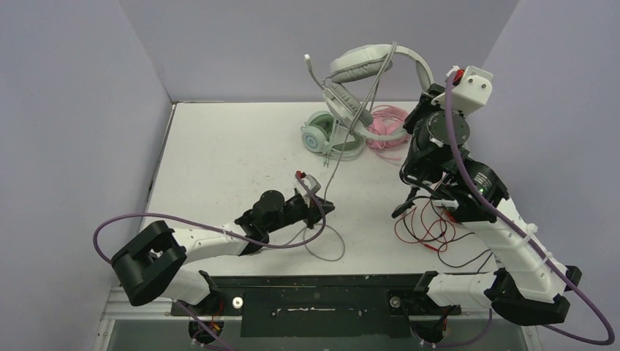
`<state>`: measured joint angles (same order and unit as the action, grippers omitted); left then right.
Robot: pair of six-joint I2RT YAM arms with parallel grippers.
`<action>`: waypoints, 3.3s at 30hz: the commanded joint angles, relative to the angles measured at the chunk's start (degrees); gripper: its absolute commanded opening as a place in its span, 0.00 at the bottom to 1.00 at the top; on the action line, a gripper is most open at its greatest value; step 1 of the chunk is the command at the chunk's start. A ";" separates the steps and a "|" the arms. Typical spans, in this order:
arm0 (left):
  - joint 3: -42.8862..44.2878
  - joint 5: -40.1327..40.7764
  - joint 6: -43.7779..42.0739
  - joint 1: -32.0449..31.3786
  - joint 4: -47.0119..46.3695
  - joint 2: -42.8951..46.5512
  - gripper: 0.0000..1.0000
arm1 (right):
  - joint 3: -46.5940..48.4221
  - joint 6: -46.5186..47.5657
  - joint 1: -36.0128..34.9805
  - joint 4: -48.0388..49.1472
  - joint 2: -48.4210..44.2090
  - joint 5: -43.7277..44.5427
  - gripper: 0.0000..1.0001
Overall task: Wrap the headphones
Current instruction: Wrap the headphones cable around the headphones.
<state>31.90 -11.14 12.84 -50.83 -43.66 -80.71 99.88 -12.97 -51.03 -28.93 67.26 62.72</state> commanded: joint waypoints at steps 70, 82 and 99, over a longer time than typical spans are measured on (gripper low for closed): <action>31.78 -28.76 -21.75 24.20 48.48 10.37 0.06 | -31.35 5.05 -4.90 -14.73 -6.22 -48.23 0.00; 22.01 -28.78 1.84 26.22 21.82 9.73 0.23 | -24.17 1.24 -4.88 -12.62 -11.42 -59.39 0.00; 6.72 -22.54 12.54 20.51 -4.85 4.05 0.34 | 4.48 -7.09 -4.70 -22.30 -1.07 -45.28 0.00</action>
<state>39.79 -36.91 24.51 -28.27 -39.44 -75.33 97.27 -16.14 -55.29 -54.15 64.40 13.74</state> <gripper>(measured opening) 0.312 0.158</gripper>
